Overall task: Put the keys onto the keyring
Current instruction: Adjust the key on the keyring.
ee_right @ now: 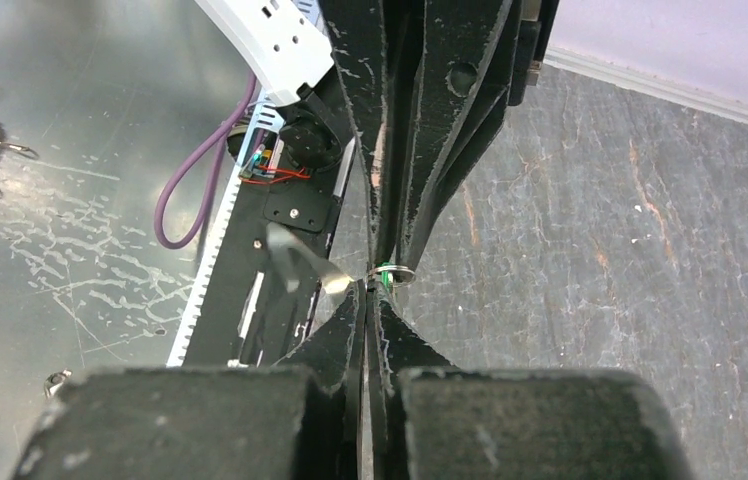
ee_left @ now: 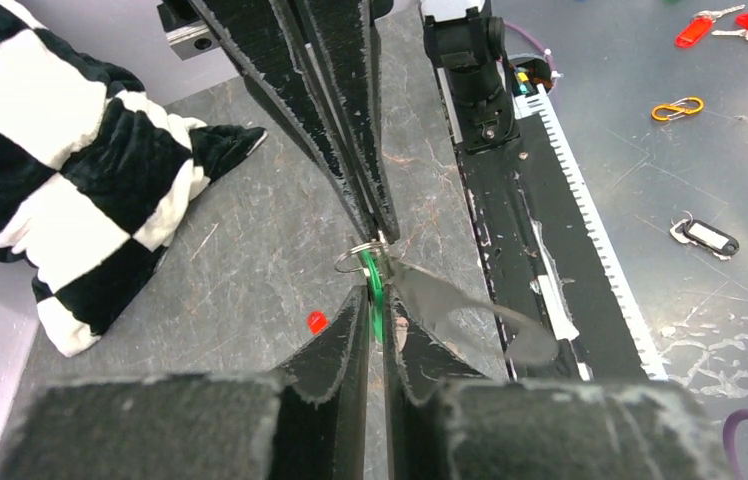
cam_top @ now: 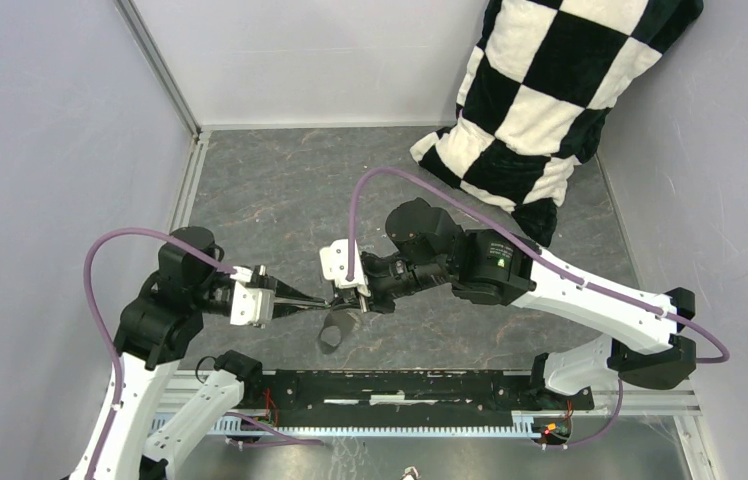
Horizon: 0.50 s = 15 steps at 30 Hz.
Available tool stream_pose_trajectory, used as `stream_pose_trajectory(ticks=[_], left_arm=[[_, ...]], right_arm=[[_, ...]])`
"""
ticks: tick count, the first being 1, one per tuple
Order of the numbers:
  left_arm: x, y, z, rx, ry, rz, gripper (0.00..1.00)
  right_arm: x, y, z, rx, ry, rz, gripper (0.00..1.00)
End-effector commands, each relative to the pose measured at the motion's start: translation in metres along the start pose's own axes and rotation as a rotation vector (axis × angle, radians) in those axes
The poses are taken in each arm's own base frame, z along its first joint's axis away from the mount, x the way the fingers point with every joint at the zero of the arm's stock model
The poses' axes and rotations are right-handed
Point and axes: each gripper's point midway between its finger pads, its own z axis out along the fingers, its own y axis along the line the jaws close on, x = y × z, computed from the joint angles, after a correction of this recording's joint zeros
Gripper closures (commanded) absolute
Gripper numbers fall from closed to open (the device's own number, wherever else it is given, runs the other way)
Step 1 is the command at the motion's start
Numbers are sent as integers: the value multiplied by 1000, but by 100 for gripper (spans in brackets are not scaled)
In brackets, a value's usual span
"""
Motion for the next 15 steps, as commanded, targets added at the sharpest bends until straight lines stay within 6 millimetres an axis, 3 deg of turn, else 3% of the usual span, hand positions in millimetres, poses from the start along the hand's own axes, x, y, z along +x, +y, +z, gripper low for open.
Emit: stream_pose_trajectory(ticks=[1, 4, 8, 15], left_arm=[[6, 3, 1, -6, 8, 28, 90], [13, 10, -1, -42, 41, 81, 98], [9, 20, -4, -126, 37, 119, 98], [10, 13, -6, -155, 20, 180, 98]], right_arm=[[-21, -5, -6, 30, -81, -21, 100], [-19, -7, -7, 40, -77, -19, 100], [-16, -8, -11, 57, -73, -15, 100], [-16, -18, -18, 111, -90, 2, 100]])
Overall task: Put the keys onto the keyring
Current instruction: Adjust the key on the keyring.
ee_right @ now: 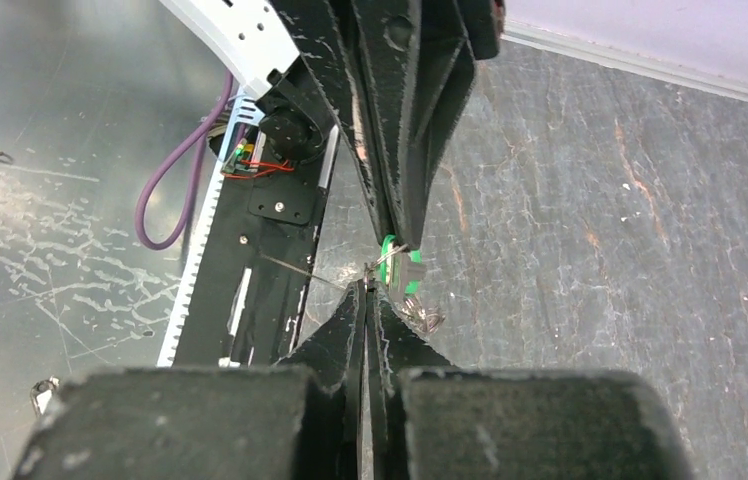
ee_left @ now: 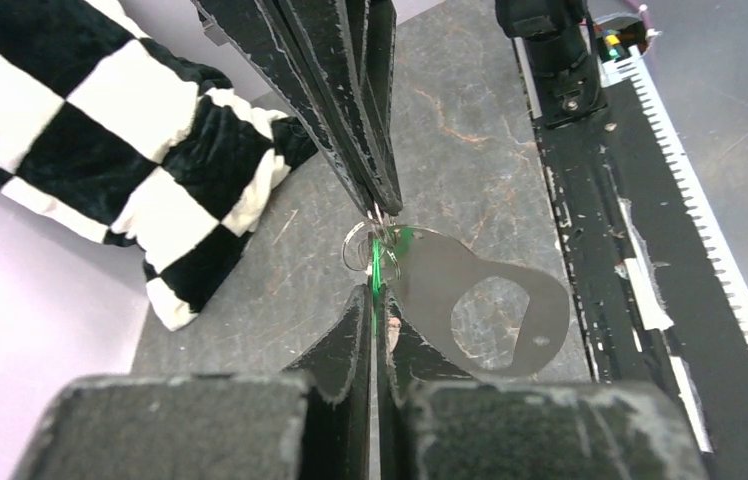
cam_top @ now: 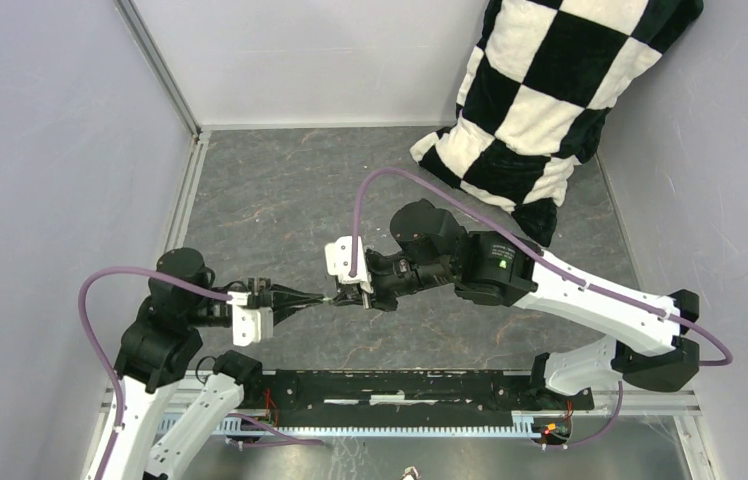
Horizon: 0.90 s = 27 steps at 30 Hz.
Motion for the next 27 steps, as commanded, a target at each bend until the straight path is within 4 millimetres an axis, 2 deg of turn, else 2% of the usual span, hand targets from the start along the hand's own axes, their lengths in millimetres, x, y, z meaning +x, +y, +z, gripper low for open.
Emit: stream_pose_trajectory(ticks=[1, 8, 9, 12, 15, 19, 22, 27], left_arm=[[-2, 4, 0, -32, -15, 42, 98], [0, -15, -1, 37, -29, 94, 98], [0, -15, -1, 38, -29, 99, 96], [-2, -15, -2, 35, -31, 125, 80], [-4, -13, -3, 26, -30, 146, 77], [-14, -10, -6, 15, -37, 173, 69], [-27, -6, -10, 0, -49, 227, 69], [-56, 21, -13, -101, -103, 243, 71]], right_arm=[[-29, -13, -19, 83, -118, -18, 100], [-38, -17, -22, 109, -221, 17, 100], [-40, -17, -22, 107, -237, 25, 100], [-39, -16, -19, 106, -265, 50, 99], [-39, -18, -19, 124, -288, 66, 100], [-41, -22, -23, 163, -321, 82, 100], [-36, -25, -24, 189, -339, 100, 100], [-31, -20, -19, 156, -365, 112, 100]])
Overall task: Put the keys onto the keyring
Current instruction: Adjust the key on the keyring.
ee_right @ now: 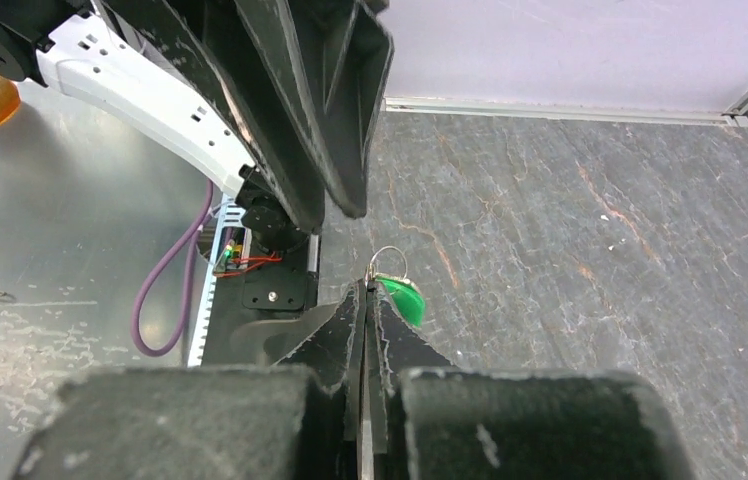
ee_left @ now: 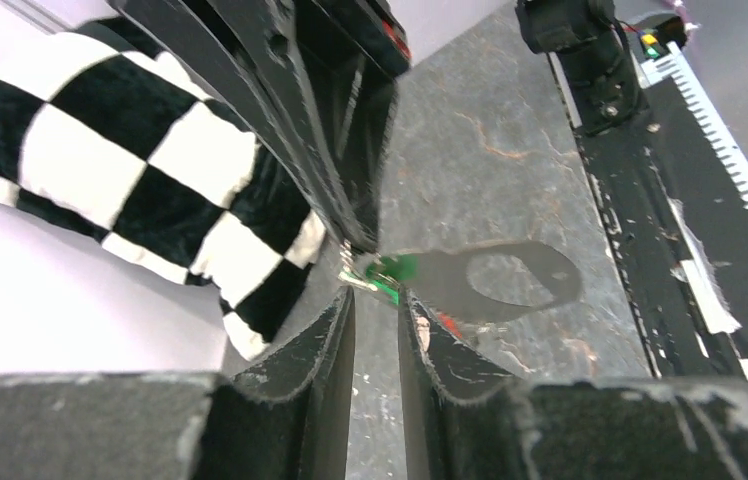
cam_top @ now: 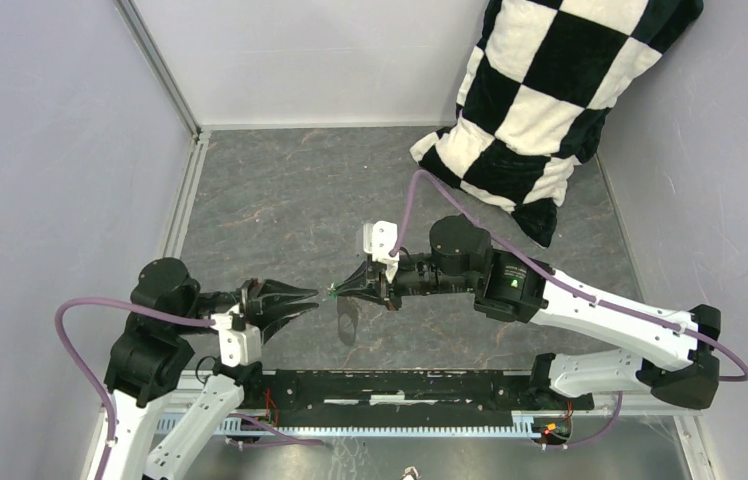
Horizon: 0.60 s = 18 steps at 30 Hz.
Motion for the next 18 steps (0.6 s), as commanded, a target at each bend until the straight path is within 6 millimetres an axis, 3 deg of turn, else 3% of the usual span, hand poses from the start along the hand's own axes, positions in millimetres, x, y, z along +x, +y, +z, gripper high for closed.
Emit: stream_pose_trajectory(ticks=[1, 4, 12, 18], left_arm=[[-36, 32, -3, -97, -78, 75, 70], [-38, 27, 2, -44, -110, 56, 65], [-14, 20, 5, 26, -43, 140, 66], [-13, 19, 2, 13, -28, 174, 68]], right_arm=[[-29, 0, -1, -4, -125, -3, 99], [-29, 5, 2, -40, -124, -3, 100], [-30, 13, 1, -103, -117, -5, 100], [-28, 13, 3, -125, -91, -4, 100]])
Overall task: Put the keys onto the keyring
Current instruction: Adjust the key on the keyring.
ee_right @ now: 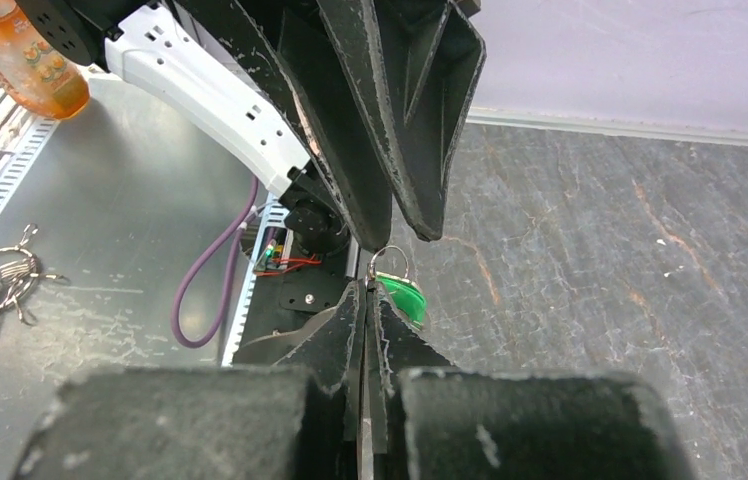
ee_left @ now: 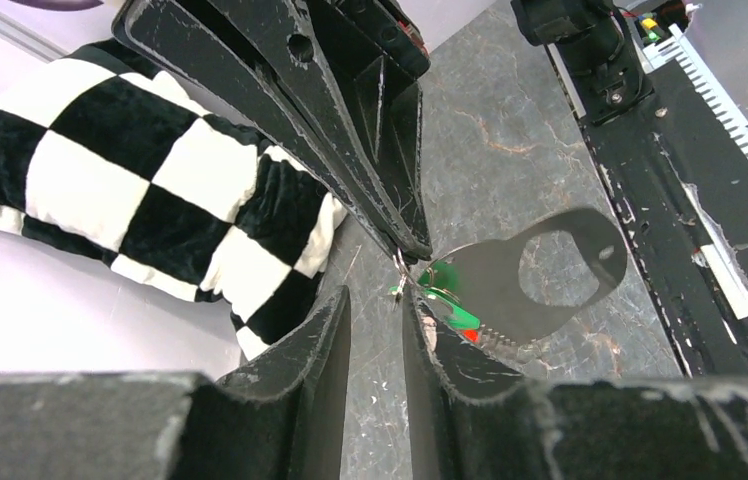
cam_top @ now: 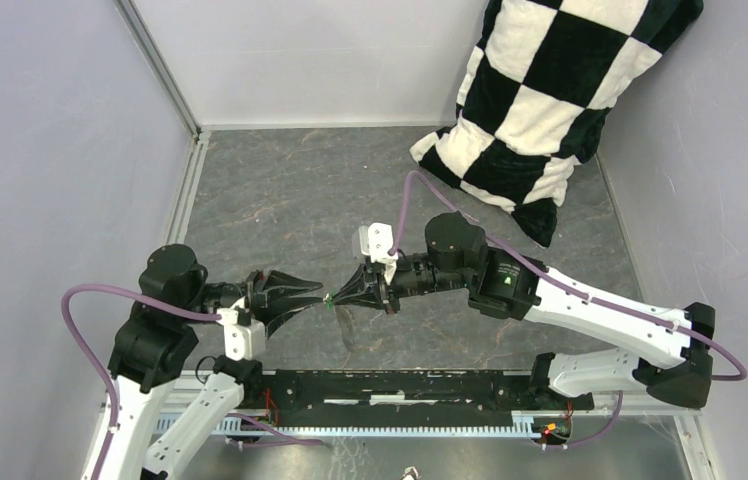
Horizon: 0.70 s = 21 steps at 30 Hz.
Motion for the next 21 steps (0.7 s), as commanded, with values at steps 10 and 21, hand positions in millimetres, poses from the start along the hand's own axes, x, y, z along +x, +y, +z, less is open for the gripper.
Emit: stream_pose_trajectory(ticks=[10, 21], left_arm=[[-11, -7, -4, 19, -17, 57, 73], [-5, -13, -5, 44, 0, 96, 88]], right_arm=[[-34, -2, 2, -29, -77, -22, 99], [-35, -3, 3, -36, -87, -12, 100]])
